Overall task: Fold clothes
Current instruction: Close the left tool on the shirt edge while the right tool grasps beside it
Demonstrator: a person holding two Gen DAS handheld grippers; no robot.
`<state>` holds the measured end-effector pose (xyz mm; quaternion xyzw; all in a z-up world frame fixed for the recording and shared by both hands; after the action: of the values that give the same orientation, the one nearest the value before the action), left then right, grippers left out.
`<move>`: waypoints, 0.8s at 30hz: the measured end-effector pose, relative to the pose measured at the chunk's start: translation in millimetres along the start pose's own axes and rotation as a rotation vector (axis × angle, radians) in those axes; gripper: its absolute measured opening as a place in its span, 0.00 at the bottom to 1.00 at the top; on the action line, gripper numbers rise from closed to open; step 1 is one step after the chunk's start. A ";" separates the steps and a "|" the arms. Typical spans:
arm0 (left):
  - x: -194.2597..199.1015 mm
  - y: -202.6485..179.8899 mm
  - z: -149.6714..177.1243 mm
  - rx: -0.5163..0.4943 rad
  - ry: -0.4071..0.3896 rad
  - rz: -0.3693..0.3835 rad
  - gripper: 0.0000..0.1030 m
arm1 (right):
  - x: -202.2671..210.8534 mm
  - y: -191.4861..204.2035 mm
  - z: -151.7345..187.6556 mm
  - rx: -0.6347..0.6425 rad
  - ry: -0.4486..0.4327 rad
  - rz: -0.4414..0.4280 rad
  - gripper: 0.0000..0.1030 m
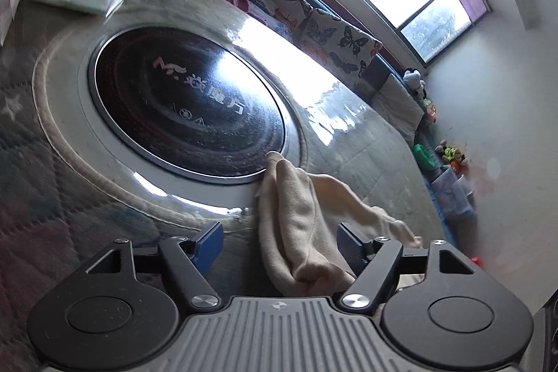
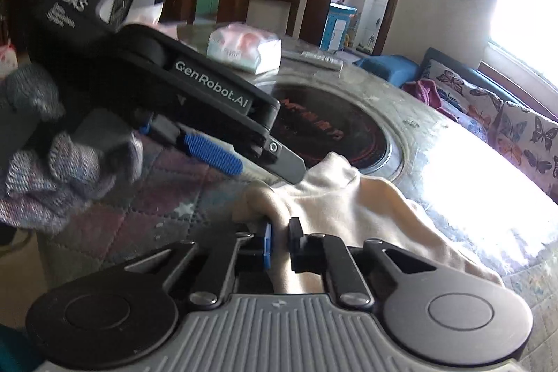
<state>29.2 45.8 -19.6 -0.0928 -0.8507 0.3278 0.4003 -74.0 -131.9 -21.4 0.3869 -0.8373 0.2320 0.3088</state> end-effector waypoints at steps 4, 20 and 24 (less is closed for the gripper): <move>-8.1 -0.4 -1.9 0.098 0.024 0.048 0.79 | 10.4 -9.5 -2.0 -0.049 -0.036 -0.026 0.06; -35.1 12.8 6.3 0.247 0.130 0.172 0.19 | 34.0 -16.5 10.1 -0.106 -0.086 -0.126 0.09; -33.4 12.2 5.8 0.218 0.125 0.166 0.18 | 45.7 -28.5 20.7 -0.164 -0.099 -0.117 0.17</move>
<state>45.8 38.3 -50.7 -0.1388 -0.7730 0.4437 0.4317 -81.8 -184.9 0.2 0.4194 -0.8438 0.1248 0.3106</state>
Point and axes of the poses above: each gripper's, at about its wrist camera, not at the fingertips, and x roughly against the way its jaws point, y to its left, z to its underside, the point moved 7 cm from there along -x, roughly the way its jaws point, and after that the axes turned 5 degrees about y, right-handed, at the moved point
